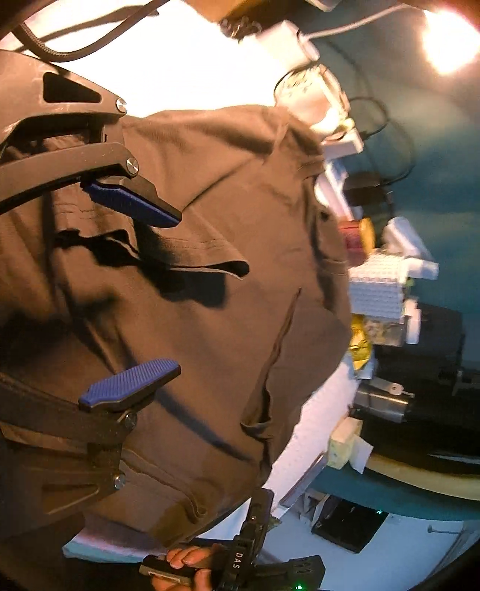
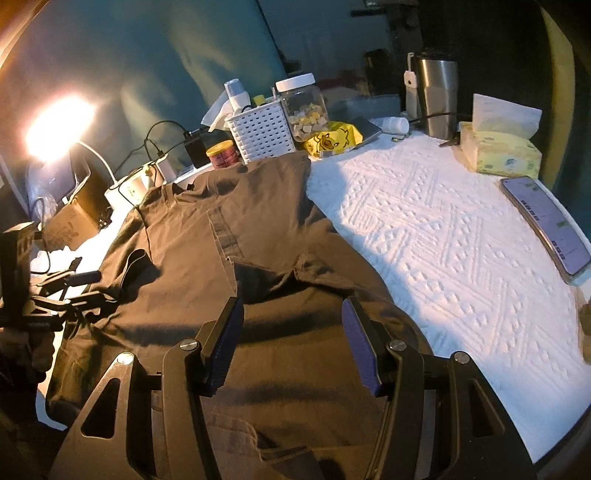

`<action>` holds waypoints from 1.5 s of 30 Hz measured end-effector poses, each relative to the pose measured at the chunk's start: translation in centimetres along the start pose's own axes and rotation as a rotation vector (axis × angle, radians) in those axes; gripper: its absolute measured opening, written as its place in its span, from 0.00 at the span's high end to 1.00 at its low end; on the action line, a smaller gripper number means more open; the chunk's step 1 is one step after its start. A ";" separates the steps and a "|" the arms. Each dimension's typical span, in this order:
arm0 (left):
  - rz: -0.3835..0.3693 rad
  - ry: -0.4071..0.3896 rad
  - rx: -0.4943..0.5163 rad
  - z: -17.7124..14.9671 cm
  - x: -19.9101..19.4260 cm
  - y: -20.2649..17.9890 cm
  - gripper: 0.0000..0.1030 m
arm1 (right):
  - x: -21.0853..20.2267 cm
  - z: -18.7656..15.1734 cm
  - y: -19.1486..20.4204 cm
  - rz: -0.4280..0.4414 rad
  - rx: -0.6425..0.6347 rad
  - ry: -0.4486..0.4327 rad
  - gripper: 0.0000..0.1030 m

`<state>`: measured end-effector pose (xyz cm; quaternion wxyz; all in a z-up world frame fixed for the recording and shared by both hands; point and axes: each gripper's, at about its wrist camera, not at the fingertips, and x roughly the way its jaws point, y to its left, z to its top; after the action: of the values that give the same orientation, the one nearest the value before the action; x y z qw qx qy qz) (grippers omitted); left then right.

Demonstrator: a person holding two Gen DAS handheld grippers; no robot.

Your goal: Fold small clothes

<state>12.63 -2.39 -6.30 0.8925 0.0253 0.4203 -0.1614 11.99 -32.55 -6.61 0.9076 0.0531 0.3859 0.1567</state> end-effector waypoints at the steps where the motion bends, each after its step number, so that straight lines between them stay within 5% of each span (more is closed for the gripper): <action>1: 0.004 -0.012 -0.004 -0.1 -0.4 -0.2 0.29 | -0.3 -0.1 -0.1 -0.001 -0.001 -0.003 0.43; 19: 0.100 -0.137 -0.017 -5.7 -6.0 -4.8 0.29 | -5.1 -4.7 -1.8 -0.038 -0.022 -0.029 0.43; 26: 0.176 -0.126 0.010 -8.1 -7.5 -5.9 0.29 | -6.9 -6.6 -3.5 -0.065 -0.054 -0.056 0.43; 36: 0.252 -0.102 -0.100 -11.4 -9.6 -3.6 0.29 | -6.4 -8.5 -3.1 -0.067 -0.172 -0.025 0.44; 45: 0.358 -0.029 -0.132 -14.6 -9.6 -1.8 0.33 | -5.3 -9.3 -1.8 -0.049 -0.202 -0.007 0.59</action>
<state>-4.52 1.14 -8.28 0.9127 0.0387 0.4059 0.0273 2.32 -36.19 -9.88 0.9132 -0.0476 0.3662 0.1724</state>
